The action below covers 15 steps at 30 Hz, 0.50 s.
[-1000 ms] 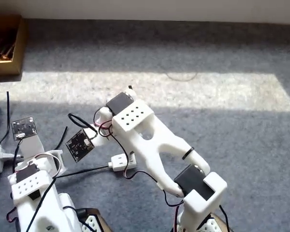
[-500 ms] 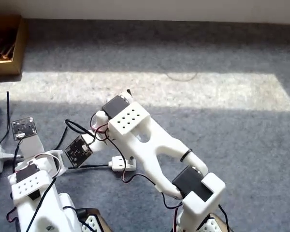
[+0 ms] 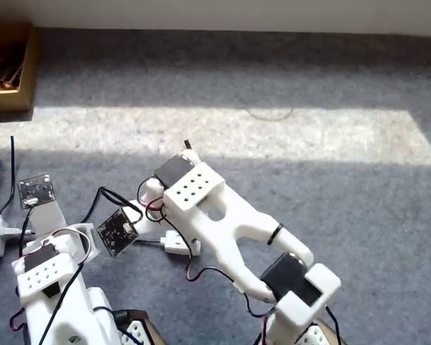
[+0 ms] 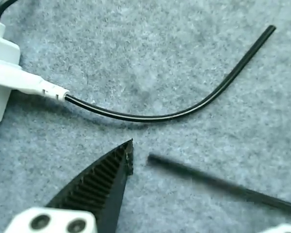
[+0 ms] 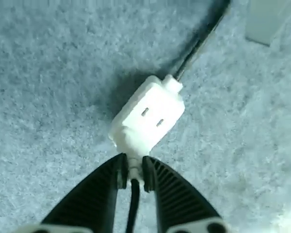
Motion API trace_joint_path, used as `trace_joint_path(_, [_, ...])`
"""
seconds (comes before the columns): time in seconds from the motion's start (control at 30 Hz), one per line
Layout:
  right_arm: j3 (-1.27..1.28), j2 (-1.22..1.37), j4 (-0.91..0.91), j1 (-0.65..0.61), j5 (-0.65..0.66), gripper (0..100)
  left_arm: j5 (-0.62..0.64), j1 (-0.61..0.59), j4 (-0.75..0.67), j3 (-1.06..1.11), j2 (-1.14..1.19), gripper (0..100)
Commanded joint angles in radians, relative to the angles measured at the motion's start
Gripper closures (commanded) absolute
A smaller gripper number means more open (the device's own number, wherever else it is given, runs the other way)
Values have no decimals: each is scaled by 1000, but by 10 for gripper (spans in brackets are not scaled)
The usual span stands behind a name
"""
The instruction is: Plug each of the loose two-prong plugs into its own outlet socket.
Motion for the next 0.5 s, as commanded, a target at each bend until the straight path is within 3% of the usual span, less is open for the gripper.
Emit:
trace_joint_path(0.0, [61, -22, -50, 5, -14, 991, -8, 12, -12, -4, -7, 437])
trace_joint_path(0.2, [163, -22, -186, 94, -110, 991, -8, 13, -12, -4, -7, 437])
trace_joint_path(0.47, [165, -41, -223, 61, -362, 957, -8, 58, -12, -2, -10, 437])
